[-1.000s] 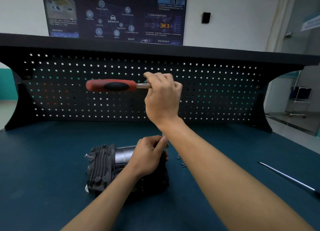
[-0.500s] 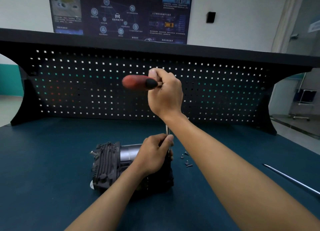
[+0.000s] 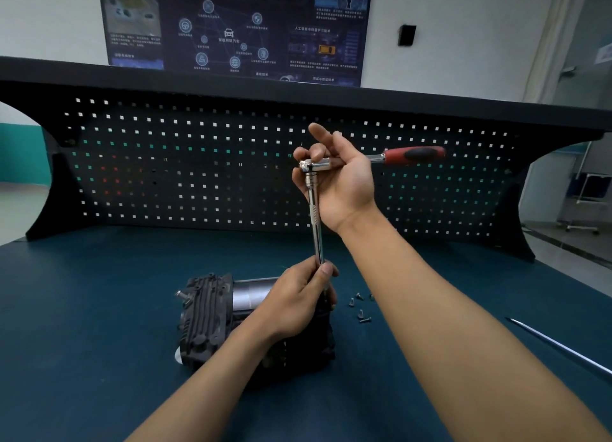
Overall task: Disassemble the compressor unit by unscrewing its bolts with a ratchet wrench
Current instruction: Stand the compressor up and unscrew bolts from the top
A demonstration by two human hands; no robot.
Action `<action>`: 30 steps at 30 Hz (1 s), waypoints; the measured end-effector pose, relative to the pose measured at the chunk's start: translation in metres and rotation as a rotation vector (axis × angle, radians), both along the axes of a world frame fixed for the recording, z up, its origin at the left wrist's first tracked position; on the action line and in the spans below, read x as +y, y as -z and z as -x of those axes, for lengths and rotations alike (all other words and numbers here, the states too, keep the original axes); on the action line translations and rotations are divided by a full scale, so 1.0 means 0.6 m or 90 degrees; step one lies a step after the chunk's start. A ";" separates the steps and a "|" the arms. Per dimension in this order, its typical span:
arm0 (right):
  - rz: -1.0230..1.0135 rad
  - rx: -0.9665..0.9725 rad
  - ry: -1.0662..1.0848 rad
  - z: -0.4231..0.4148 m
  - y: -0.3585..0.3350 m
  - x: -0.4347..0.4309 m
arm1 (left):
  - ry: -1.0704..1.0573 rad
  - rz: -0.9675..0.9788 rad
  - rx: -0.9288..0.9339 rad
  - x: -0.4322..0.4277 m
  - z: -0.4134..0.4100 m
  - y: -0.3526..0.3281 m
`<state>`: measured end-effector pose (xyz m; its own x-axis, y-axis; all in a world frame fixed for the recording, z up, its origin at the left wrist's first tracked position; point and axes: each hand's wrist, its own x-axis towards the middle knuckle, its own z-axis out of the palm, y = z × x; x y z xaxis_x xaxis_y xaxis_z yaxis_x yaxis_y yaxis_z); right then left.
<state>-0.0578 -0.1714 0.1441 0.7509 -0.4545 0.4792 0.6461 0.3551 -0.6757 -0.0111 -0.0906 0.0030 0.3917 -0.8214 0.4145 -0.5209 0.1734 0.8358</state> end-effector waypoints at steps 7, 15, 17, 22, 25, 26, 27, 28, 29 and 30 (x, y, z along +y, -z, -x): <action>-0.058 -0.007 -0.034 0.011 0.003 -0.016 | -0.009 -0.009 -0.028 -0.003 0.000 -0.003; -0.036 -0.003 0.000 0.008 0.002 -0.011 | -0.048 -0.010 -0.049 -0.003 0.003 -0.007; -0.032 -0.003 0.024 0.005 0.003 -0.011 | -0.048 -0.012 -0.044 -0.002 0.004 -0.007; 0.023 -0.005 0.177 0.000 0.008 -0.014 | -0.060 -0.019 -0.047 -0.006 0.004 -0.008; 0.132 -0.023 0.336 -0.007 0.015 -0.012 | -0.068 -0.024 -0.050 -0.006 0.004 -0.010; 0.166 -0.028 0.372 -0.009 0.017 -0.010 | -0.068 -0.023 -0.048 -0.006 0.004 -0.010; 0.189 -0.033 0.395 -0.011 0.018 -0.009 | -0.068 -0.021 -0.044 -0.006 0.005 -0.010; 0.205 -0.035 0.412 -0.011 0.019 -0.007 | -0.068 -0.019 -0.040 -0.005 0.006 -0.010; 0.217 -0.035 0.432 -0.011 0.020 -0.005 | -0.068 -0.016 -0.037 -0.005 0.006 -0.010; 0.228 -0.033 0.455 -0.012 0.021 -0.004 | -0.070 -0.015 -0.036 -0.005 0.007 -0.010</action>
<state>-0.0508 -0.1741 0.1317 0.3087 -0.6290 0.7134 0.6693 -0.3892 -0.6329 -0.0152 -0.0934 0.0089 0.4567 -0.7847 0.4193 -0.5823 0.0927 0.8077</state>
